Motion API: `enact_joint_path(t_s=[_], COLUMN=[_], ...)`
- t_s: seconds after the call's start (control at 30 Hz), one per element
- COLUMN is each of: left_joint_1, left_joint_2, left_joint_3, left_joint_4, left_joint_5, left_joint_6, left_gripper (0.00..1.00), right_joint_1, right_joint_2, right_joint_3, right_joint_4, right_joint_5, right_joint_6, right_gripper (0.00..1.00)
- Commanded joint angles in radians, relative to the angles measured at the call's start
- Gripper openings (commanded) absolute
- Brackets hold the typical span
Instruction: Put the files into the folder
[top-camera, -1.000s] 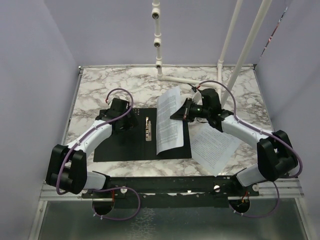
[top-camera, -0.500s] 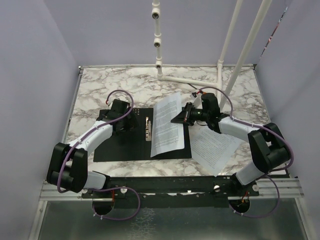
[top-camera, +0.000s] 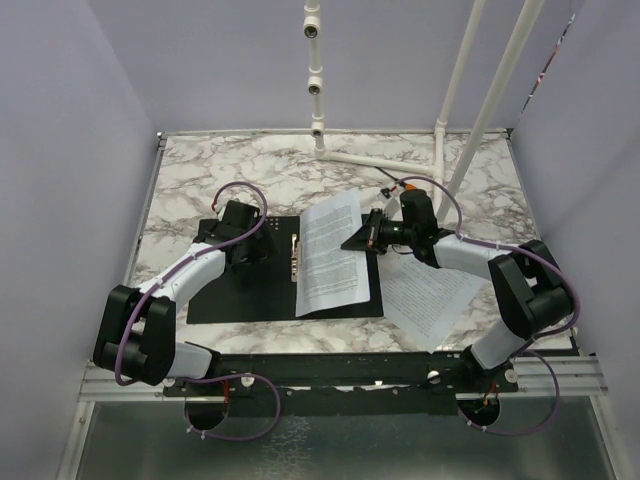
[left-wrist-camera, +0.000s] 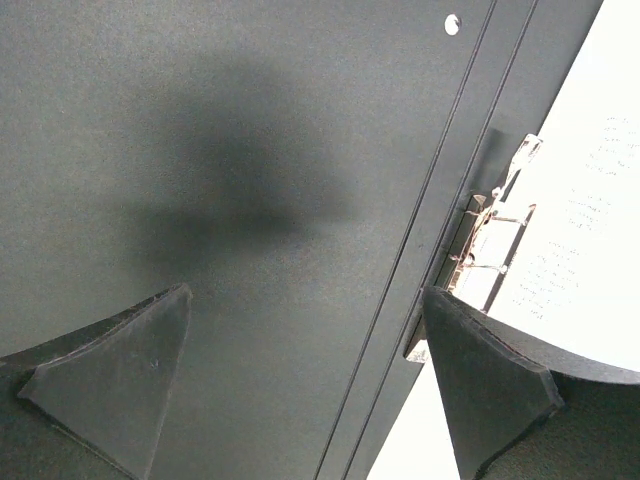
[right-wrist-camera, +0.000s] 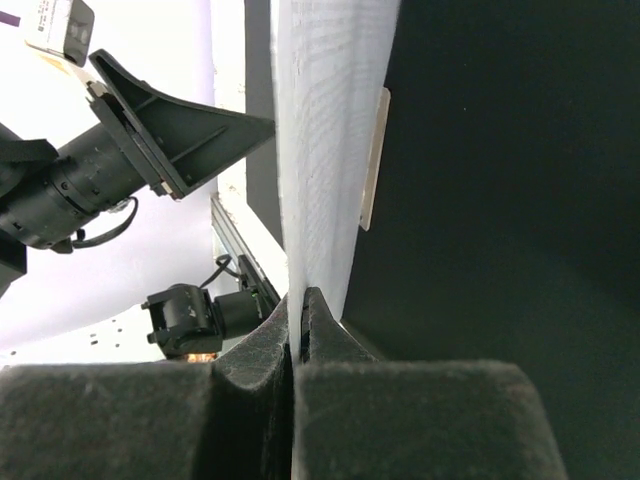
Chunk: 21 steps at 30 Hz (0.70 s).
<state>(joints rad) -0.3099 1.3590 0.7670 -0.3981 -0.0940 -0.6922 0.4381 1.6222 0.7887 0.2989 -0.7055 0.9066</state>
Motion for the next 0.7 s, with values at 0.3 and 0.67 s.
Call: enact_joint_path(t_s=[0.3,0.67], left_joint_1=[-0.002,-0.002], left_joint_2=[-0.017,-0.02], left_joint_3=[-0.012,-0.014], left_joint_4=[0.015,0.015], left_joint_5=[0.018,0.017], left_joint_6=[-0.001,-0.001], left_gripper=[0.99,0.99], right_joint_1=[-0.004,-0.003], right_joint_2=[0.086,0.061], right_joint_3=[-0.002,0.05], right_joint_4=[0.025,-0.195], right_joint_5=[-0.013,0.147], right_joint_6=[-0.068,-0.218], right_gripper=[0.0,0.01])
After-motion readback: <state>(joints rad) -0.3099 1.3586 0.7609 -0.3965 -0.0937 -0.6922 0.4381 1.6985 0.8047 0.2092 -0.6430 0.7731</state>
